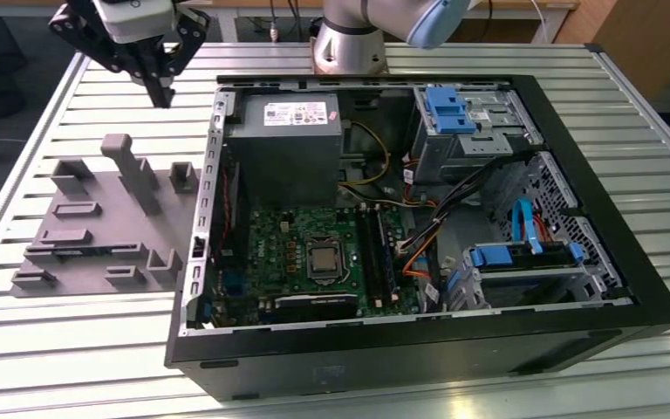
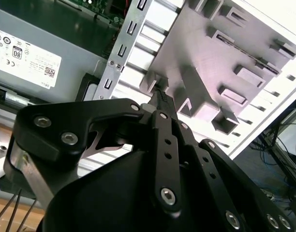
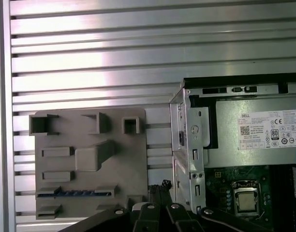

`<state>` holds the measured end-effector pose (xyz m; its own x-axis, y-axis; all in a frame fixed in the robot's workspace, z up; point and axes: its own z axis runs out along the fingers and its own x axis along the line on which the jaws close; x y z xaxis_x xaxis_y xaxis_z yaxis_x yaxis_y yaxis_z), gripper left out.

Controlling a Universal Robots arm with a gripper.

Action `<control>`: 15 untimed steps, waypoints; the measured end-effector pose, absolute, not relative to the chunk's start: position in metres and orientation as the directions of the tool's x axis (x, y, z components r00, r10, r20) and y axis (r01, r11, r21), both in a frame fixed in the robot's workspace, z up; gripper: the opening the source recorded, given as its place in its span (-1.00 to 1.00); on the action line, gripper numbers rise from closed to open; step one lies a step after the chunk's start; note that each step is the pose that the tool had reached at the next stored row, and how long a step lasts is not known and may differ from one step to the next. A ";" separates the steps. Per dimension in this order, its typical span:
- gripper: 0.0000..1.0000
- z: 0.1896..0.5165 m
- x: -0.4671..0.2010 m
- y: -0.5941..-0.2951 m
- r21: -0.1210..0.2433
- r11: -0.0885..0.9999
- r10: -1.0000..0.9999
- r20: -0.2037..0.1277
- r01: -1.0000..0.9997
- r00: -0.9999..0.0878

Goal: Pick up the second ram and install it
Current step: 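Reach for the second ram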

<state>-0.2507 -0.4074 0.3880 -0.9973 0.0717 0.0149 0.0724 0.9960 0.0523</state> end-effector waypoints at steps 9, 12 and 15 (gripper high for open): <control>-0.79 0.386 -0.260 -0.414 0.053 0.996 0.066 0.011 0.066 -0.998; -0.79 0.386 -0.263 -0.414 0.053 0.996 0.065 0.011 0.066 -0.998; -0.79 0.386 -0.267 -0.415 0.053 0.996 0.065 0.011 0.066 -0.998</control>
